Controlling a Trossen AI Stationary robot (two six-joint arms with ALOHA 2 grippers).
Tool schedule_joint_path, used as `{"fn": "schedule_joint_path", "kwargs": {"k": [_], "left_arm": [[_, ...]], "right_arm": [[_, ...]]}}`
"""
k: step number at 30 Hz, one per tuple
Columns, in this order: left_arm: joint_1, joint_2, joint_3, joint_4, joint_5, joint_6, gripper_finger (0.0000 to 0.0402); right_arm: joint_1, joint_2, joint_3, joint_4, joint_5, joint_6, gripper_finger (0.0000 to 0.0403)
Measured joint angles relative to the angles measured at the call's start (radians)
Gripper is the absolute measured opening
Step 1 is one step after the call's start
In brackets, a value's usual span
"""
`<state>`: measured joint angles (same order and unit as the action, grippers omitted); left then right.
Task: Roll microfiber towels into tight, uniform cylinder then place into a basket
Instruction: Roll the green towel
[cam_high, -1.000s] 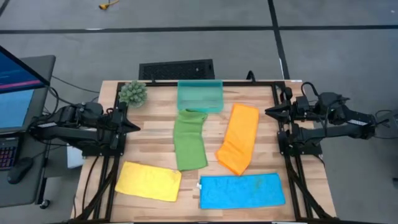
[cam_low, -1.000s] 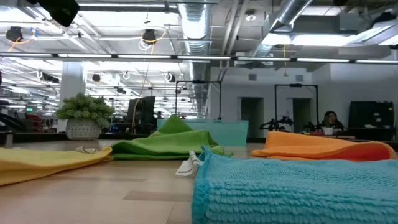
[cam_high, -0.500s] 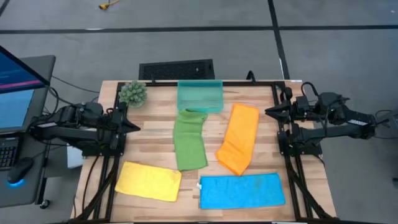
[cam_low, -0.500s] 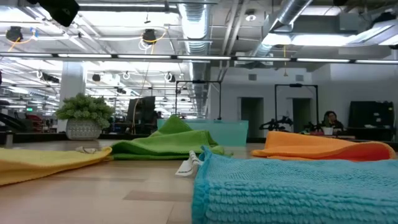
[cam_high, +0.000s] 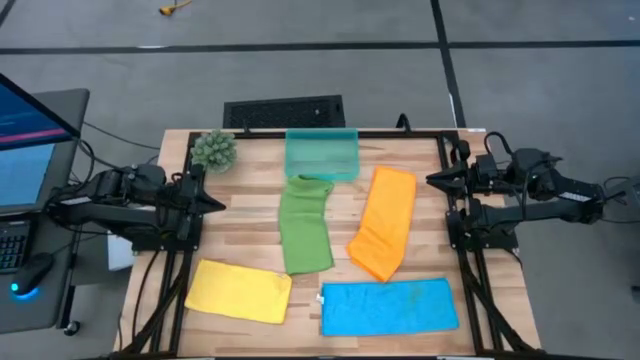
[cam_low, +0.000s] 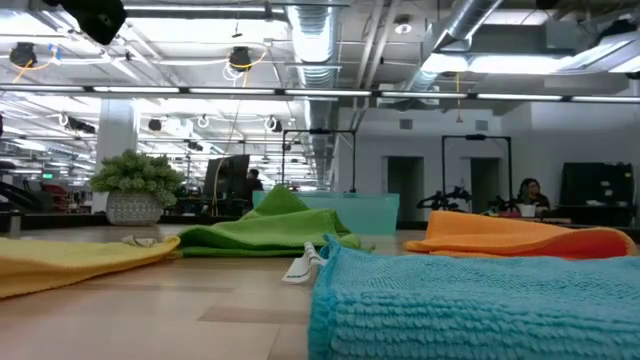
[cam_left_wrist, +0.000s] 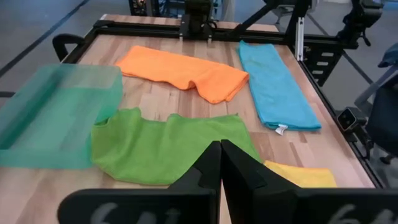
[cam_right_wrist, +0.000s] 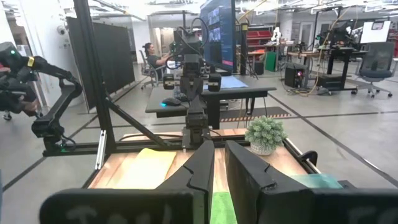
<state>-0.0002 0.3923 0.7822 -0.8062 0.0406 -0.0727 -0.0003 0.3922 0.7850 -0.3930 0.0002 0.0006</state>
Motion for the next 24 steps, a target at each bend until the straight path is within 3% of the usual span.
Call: {"fn": "schedule_joint_path", "kwargs": {"k": [12, 18, 24], "left_arm": [[0.000, 0.000, 0.000, 0.001, -0.001, -0.196, 0.0000], [0.000, 0.000, 0.000, 0.003, -0.038, -0.385, 0.0000], [0.000, 0.000, 0.000, 0.004, -0.048, -0.310, 0.0002]], "right_arm": [[0.000, 0.000, 0.000, 0.000, 0.000, 0.000, 0.0066], [0.000, 0.000, 0.000, 0.000, 0.000, 0.000, 0.0066], [0.000, 0.000, 0.000, 0.000, 0.000, 0.000, 0.0066]]}}
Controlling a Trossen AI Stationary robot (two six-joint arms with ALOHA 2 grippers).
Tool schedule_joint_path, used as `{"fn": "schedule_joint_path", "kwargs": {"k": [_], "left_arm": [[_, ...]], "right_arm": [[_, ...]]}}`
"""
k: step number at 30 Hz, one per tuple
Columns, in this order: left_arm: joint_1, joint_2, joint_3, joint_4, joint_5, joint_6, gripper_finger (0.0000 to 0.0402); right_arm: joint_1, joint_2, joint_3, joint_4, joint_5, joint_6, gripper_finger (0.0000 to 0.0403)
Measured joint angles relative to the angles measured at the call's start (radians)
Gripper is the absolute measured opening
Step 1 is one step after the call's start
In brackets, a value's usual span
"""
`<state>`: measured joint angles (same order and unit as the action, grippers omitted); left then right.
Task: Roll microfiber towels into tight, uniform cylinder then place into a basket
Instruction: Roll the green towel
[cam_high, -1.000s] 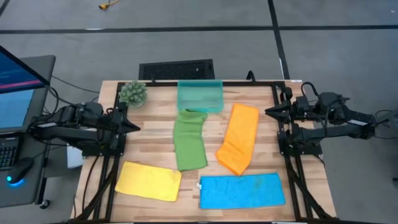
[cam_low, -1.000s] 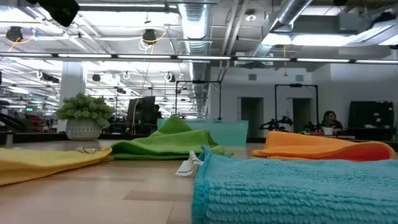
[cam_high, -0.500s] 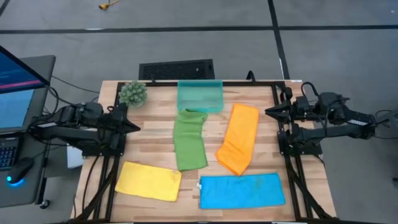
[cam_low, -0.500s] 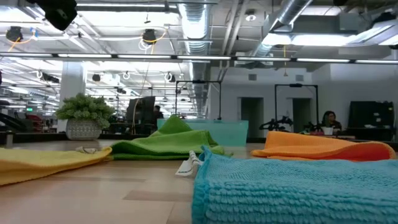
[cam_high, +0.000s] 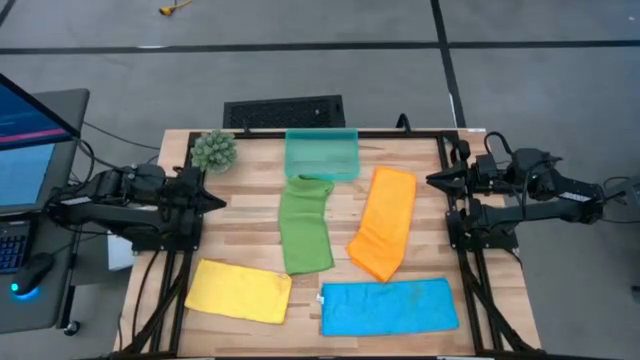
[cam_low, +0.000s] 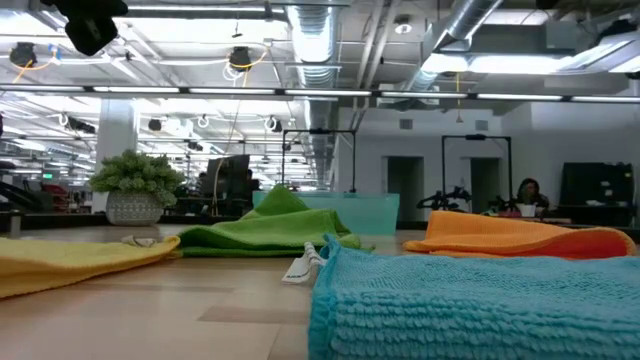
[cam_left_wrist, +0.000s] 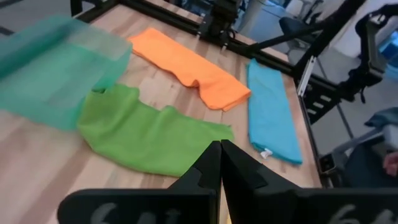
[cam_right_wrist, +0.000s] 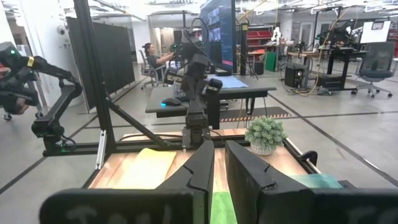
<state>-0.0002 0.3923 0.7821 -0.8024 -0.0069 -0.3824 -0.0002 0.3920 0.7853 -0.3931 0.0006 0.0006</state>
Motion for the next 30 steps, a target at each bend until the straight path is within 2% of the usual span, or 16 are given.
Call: {"fn": "schedule_joint_path", "kwargs": {"k": [5, 10, 14, 19, 21, 24, 27, 30], "left_arm": [[0.000, 0.000, 0.000, 0.000, -0.002, 0.022, 0.0034], [0.000, 0.000, 0.000, 0.000, -0.007, 0.022, 0.0096], [0.000, 0.000, 0.000, 0.000, -0.001, -0.033, 0.0148], [0.000, 0.000, 0.000, 0.006, -0.007, -0.030, 0.0182], [0.000, 0.009, 0.000, 0.056, -0.008, -0.006, 0.0185], [0.000, 0.049, 0.000, 0.227, -0.006, 0.065, 0.0186], [0.000, 0.116, 0.002, 0.446, 0.024, 0.168, 0.0187], [0.000, 0.211, 0.039, 0.547, 0.044, 0.266, 0.0187]], "right_arm": [[0.000, 0.000, 0.000, 0.000, 0.000, 0.000, 0.0066], [0.000, 0.000, 0.000, 0.000, 0.000, 0.000, 0.0066], [0.000, 0.000, 0.000, 0.000, 0.000, 0.000, 0.0066], [0.000, 0.000, 0.000, 0.000, 0.000, 0.000, 0.0066], [0.000, 0.000, 0.000, 0.000, 0.000, 0.000, 0.0066], [0.000, 0.000, 0.000, 0.000, 0.000, 0.000, 0.0066], [0.000, 0.000, 0.000, 0.000, 0.000, 0.000, 0.0066], [0.000, 0.000, 0.000, 0.000, 0.000, 0.000, 0.0066]]}}
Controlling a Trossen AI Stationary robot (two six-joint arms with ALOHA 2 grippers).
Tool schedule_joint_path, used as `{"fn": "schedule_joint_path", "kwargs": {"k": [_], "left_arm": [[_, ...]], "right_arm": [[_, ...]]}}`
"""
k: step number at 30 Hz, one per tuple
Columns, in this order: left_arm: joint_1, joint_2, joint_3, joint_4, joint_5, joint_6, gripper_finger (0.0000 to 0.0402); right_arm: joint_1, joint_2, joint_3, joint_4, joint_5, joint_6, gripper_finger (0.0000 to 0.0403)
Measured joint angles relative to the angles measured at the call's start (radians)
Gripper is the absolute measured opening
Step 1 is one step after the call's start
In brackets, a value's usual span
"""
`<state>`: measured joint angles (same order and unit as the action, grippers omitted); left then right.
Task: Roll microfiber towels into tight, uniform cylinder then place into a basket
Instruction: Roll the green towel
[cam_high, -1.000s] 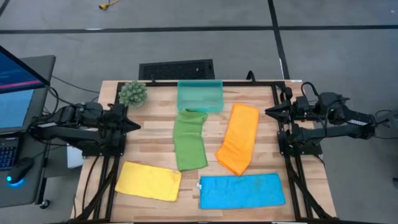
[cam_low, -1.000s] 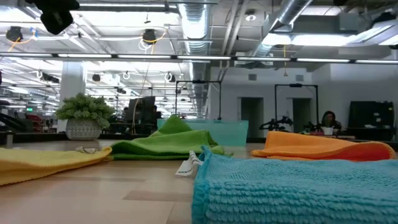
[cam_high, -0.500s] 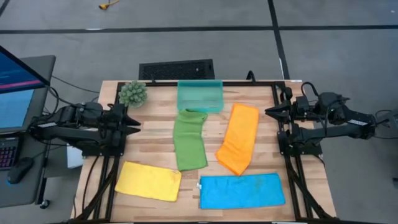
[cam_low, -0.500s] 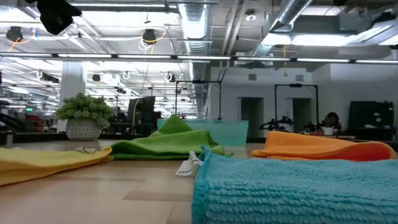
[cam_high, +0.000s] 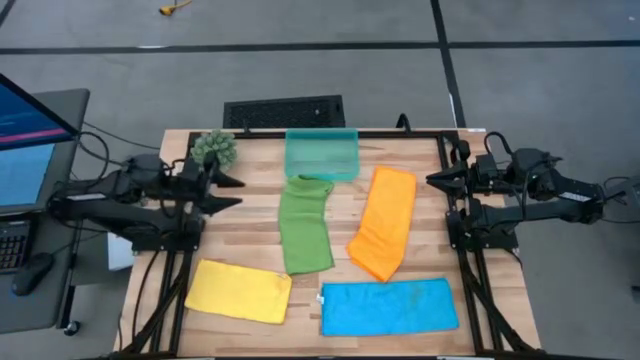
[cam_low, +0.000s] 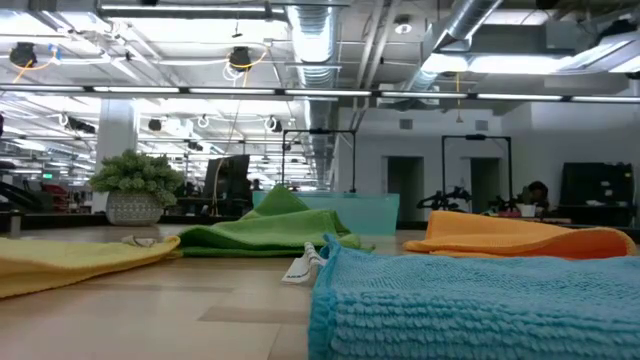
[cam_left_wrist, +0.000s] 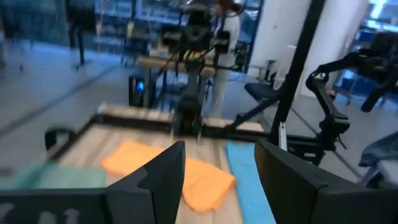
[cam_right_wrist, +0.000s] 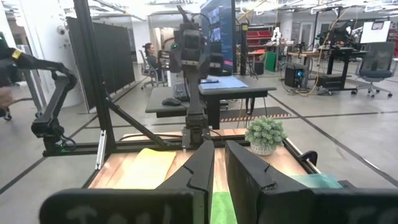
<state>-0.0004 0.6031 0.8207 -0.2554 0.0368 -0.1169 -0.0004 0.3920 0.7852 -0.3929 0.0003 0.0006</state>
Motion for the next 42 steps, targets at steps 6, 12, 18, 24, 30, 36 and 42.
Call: {"fn": "schedule_joint_path", "kwargs": {"k": [6, 12, 18, 24, 30, 36, 42], "left_arm": [[0.000, 0.195, 0.158, -0.110, 0.000, 0.158, 0.0187], [-0.025, 0.337, 0.307, -0.344, -0.054, 0.214, 0.0187], [-0.119, 0.414, 0.328, -0.434, -0.133, 0.174, 0.0187], [-0.231, 0.497, 0.328, -0.500, -0.238, 0.069, 0.0187], [-0.319, 0.608, 0.328, -0.506, -0.244, 0.025, 0.0187], [-0.370, 0.721, 0.320, -0.532, -0.244, -0.024, 0.0187], [-0.400, 0.825, 0.320, -0.536, -0.271, 0.042, 0.0187]], "right_arm": [[0.000, 0.000, 0.000, 0.000, 0.000, 0.000, 0.0066], [0.000, 0.000, 0.000, 0.000, 0.000, 0.000, 0.0066], [0.000, 0.000, 0.000, 0.000, 0.000, 0.000, 0.0066], [0.000, 0.000, 0.000, 0.000, 0.000, 0.000, 0.0066], [0.000, 0.000, 0.000, 0.000, 0.000, 0.000, 0.0066], [0.000, 0.000, 0.000, 0.000, 0.000, 0.000, 0.0066], [0.000, 0.000, 0.000, 0.000, 0.000, 0.000, 0.0066]]}}
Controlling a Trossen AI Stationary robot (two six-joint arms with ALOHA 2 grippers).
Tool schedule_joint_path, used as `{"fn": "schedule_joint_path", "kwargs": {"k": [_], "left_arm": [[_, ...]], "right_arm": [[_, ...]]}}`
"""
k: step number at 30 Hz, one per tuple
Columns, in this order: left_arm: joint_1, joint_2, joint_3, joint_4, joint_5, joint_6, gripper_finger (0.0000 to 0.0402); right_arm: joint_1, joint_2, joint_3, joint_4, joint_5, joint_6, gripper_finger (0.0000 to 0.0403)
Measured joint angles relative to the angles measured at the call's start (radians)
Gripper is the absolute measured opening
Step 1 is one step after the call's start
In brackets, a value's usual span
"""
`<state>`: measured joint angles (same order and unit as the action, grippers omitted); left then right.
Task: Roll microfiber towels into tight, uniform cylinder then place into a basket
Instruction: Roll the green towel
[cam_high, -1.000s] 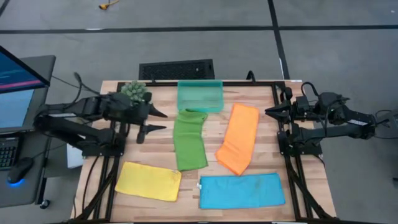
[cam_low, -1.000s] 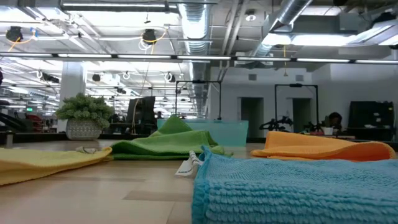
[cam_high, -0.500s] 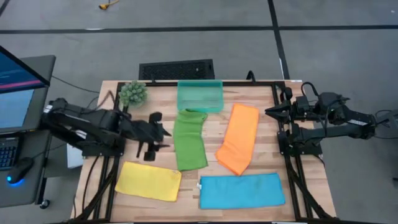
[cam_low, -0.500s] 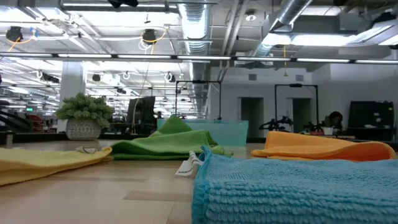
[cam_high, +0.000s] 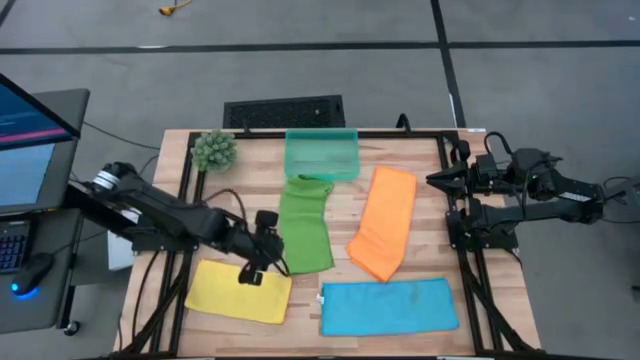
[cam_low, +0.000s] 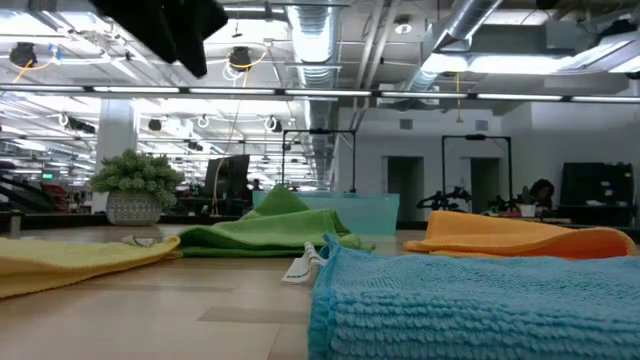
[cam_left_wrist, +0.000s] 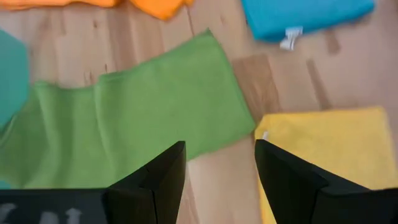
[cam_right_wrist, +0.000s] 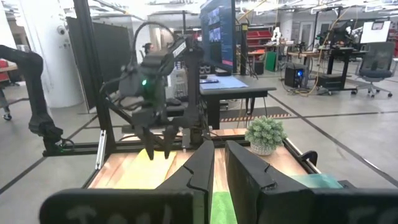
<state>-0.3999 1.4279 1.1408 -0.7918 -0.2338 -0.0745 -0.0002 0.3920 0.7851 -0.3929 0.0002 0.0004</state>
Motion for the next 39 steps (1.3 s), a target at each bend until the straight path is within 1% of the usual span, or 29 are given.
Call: {"fn": "schedule_joint_path", "kwargs": {"k": [5, 8, 12, 16, 19, 23, 26, 33, 37, 39], "left_arm": [[-0.002, 0.078, 0.000, -0.004, 0.001, 0.077, 0.0187], [0.005, 0.119, -0.001, -0.004, 0.000, 0.098, 0.0187], [0.016, 0.141, -0.078, 0.088, 0.010, 0.086, 0.0187], [0.026, 0.146, -0.130, 0.168, -0.010, 0.084, 0.0183], [0.033, 0.145, -0.166, 0.225, -0.009, 0.113, 0.0177], [0.033, 0.145, -0.232, 0.296, 0.041, 0.146, 0.0169], [0.025, 0.145, -0.261, 0.304, 0.043, 0.150, 0.0165], [0.014, 0.145, -0.283, 0.430, 0.053, 0.313, 0.0154], [0.018, 0.145, -0.320, 0.440, 0.037, 0.347, 0.0149], [0.022, 0.145, -0.330, 0.457, 0.053, 0.347, 0.0147]], "right_arm": [[0.000, 0.000, 0.000, 0.000, 0.000, 0.000, 0.0066], [0.000, 0.000, 0.000, 0.000, 0.000, 0.000, 0.0066], [0.000, 0.000, 0.000, 0.000, 0.000, 0.000, 0.0066], [0.000, 0.000, 0.000, 0.000, 0.000, 0.000, 0.0066], [0.000, 0.000, 0.000, -0.004, 0.000, 0.000, 0.0066], [0.000, 0.000, 0.000, -0.006, 0.000, 0.000, 0.0066], [0.000, 0.000, 0.000, -0.007, 0.000, 0.000, 0.0066], [0.000, 0.000, 0.000, -0.007, 0.000, 0.000, 0.0066], [0.000, 0.000, 0.000, -0.007, 0.000, 0.000, 0.0066], [0.000, 0.000, 0.000, -0.007, 0.000, 0.000, 0.0066]]}}
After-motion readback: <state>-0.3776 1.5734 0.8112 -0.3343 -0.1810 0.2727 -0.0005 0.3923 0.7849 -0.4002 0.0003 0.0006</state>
